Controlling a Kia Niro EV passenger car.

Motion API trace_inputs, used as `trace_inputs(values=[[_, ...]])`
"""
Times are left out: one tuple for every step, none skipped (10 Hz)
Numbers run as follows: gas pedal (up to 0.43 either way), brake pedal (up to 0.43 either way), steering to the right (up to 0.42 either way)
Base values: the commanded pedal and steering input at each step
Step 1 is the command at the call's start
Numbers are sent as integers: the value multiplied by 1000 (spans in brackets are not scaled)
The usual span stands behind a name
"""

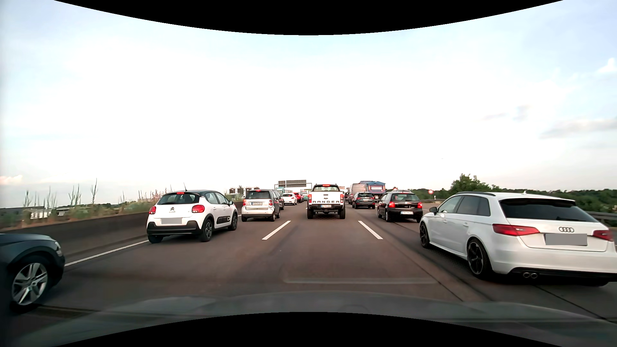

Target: Follow the waypoints while adhering to traffic rules and regulations

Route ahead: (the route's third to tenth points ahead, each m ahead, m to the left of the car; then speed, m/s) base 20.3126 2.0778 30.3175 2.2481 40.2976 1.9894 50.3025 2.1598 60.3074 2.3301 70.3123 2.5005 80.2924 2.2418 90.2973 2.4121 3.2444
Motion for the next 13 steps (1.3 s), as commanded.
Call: trace_inputs(values=[[0, 24, -4], [0, 43, -4], [0, 61, -4], [0, 73, -4], [0, 85, -3], [0, 98, -1], [0, 98, 2], [0, 98, 4], [0, 104, 6], [0, 110, 10], [0, 110, 13], [0, 116, 15], [0, 116, 15]])
